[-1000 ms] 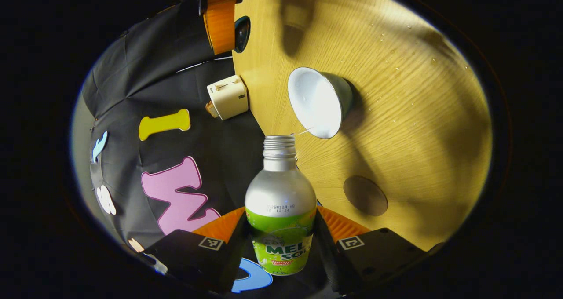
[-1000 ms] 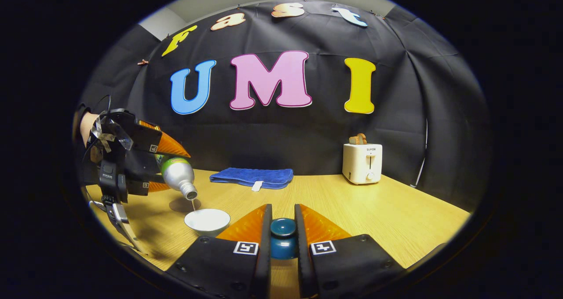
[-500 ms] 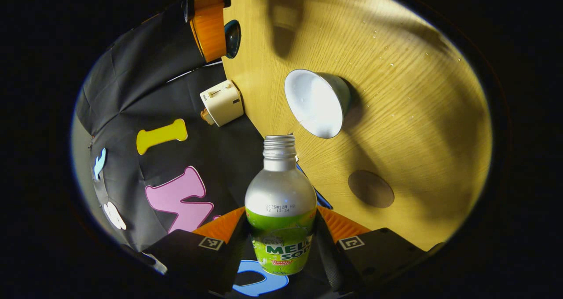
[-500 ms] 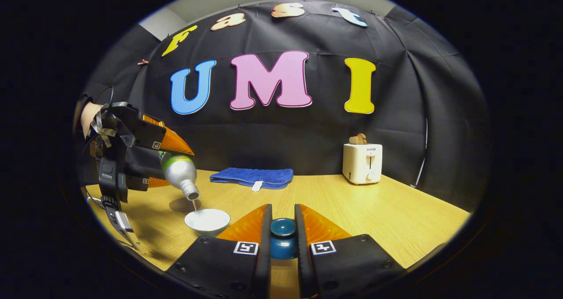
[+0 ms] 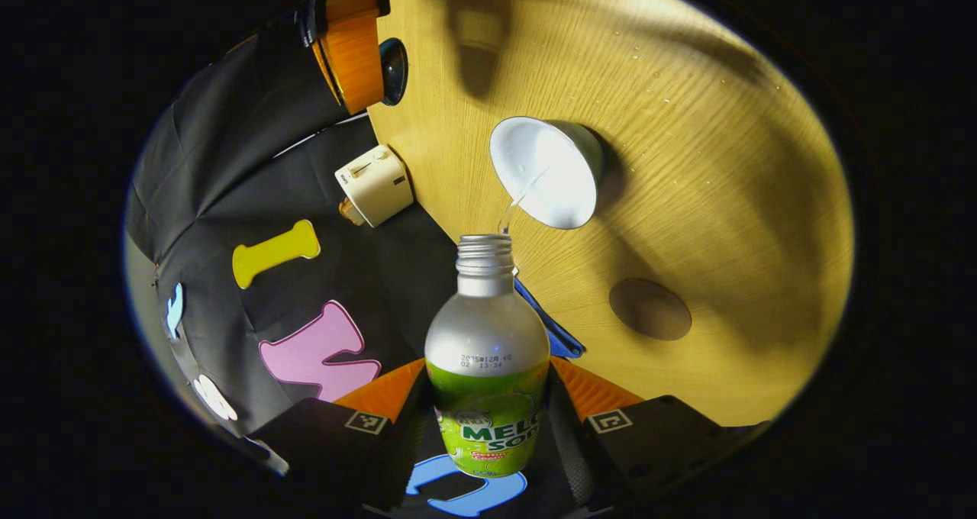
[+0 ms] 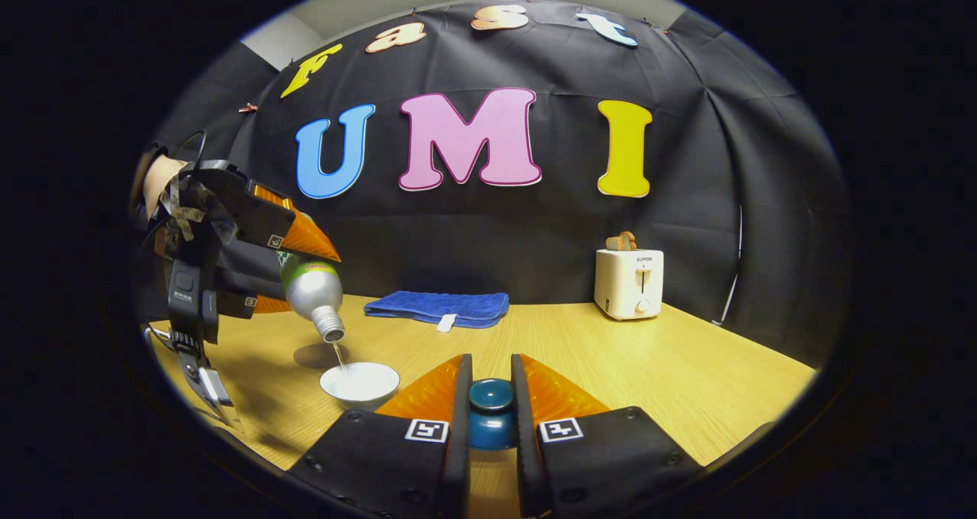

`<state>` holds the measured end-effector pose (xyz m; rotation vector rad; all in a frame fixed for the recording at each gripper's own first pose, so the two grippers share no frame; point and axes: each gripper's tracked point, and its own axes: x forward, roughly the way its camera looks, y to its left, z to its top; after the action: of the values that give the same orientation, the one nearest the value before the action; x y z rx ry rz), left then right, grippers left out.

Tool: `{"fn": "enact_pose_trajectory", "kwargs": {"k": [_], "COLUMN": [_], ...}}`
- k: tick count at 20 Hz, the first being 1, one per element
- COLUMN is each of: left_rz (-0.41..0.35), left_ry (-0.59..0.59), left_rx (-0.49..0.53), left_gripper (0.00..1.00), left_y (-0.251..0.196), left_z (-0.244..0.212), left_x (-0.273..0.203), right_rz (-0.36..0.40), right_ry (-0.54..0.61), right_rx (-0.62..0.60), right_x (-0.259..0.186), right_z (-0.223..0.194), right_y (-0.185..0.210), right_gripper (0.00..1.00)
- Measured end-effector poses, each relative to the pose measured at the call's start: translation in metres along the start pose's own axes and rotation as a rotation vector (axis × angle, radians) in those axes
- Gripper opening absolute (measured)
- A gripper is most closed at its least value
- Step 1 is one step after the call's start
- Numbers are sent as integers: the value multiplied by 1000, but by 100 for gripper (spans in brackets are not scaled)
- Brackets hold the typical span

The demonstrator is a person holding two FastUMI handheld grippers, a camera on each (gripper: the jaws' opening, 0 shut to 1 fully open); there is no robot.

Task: Open the teacup lid with one hand, grasp the water bottle and pour water into the teacup with the other hand; after pouring, place the water bottle on the coaster and then close the teacup lid.

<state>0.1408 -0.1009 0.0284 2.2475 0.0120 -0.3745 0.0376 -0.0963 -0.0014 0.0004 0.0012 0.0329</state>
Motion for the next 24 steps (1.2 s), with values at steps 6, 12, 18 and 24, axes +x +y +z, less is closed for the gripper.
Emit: {"fn": "enact_pose_trajectory", "kwargs": {"k": [6,12,18,24], "left_rz": [-8,-7,-14,-17], "left_ry": [6,12,18,14], "left_rx": [39,64,79,77], "left_gripper": [80,80,80,80], "left_y": [1,3,4,3], "left_z": [-2,-3,-4,-3], "left_x": [-1,-1,-2,-2], "right_rz": [0,0,-1,-1], "right_ry": [0,-1,-1,-1], "right_rx": [0,0,0,0], "right_x": [0,1,0,0], "right_z": [0,0,0,-1], "right_y": [0,0,0,1], "right_gripper": [29,29,29,29]}}
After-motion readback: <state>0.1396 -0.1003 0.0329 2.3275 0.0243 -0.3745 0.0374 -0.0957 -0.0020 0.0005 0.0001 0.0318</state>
